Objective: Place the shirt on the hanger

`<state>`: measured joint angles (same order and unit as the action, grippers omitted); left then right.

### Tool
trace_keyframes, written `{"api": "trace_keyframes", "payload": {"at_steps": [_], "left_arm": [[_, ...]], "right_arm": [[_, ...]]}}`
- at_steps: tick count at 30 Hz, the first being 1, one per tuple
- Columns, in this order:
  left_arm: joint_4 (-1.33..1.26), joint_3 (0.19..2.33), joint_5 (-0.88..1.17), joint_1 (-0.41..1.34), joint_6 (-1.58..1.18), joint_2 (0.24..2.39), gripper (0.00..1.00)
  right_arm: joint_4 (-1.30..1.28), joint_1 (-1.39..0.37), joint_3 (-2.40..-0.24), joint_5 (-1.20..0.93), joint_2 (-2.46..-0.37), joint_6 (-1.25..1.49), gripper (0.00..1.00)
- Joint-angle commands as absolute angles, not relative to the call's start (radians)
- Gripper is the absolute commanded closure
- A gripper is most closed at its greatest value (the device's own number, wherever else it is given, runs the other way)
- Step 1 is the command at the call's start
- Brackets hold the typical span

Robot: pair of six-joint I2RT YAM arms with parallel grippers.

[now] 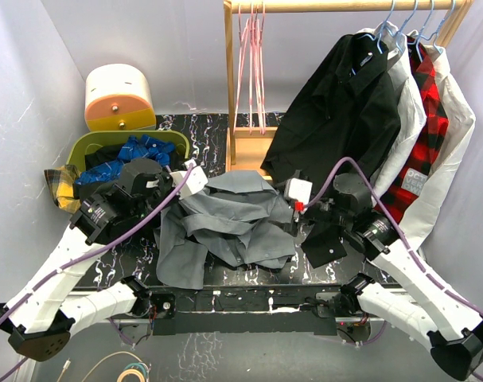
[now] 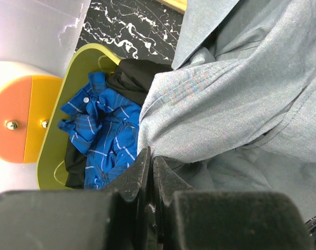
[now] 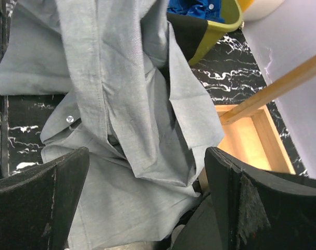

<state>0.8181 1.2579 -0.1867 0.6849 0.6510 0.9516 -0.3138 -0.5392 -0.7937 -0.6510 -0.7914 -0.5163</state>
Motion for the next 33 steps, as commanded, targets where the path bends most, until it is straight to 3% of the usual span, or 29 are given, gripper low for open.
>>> {"api": "trace_keyframes", "payload": {"at_steps": [1, 11, 20, 22, 27, 31, 33], "left_arm": [[0.824, 1.26, -0.203, 0.648, 0.649, 0.929, 1.0], [0.84, 1.245, -0.17, 0.592, 0.636, 0.908, 1.0], [0.856, 1.226, -0.148, 0.569, 0.622, 0.914, 1.0], [0.858, 1.227, -0.145, 0.565, 0.62, 0.917, 1.0], [0.882, 1.247, -0.113, 0.551, 0.587, 0.934, 1.0], [0.922, 1.282, -0.051, 0.522, 0.544, 0.937, 1.0], [0.928, 1.328, -0.039, 0.507, 0.534, 0.935, 1.0]], "right_arm": [[-0.323, -0.658, -0.779, -0.465, -0.789, -0.699, 0.04], [-0.067, -0.68, -0.672, -0.41, -0.98, -0.795, 0.05], [0.053, -0.705, -0.66, -0.417, -1.117, -0.795, 0.19], [0.074, -0.708, -0.659, -0.411, -1.136, -0.795, 0.26], [0.065, -0.721, -0.685, -0.396, -1.175, -0.814, 0.57], [0.026, -0.721, -0.759, -0.383, -1.14, -0.807, 0.91], [0.022, -0.722, -0.818, -0.372, -1.095, -0.758, 0.92]]}}
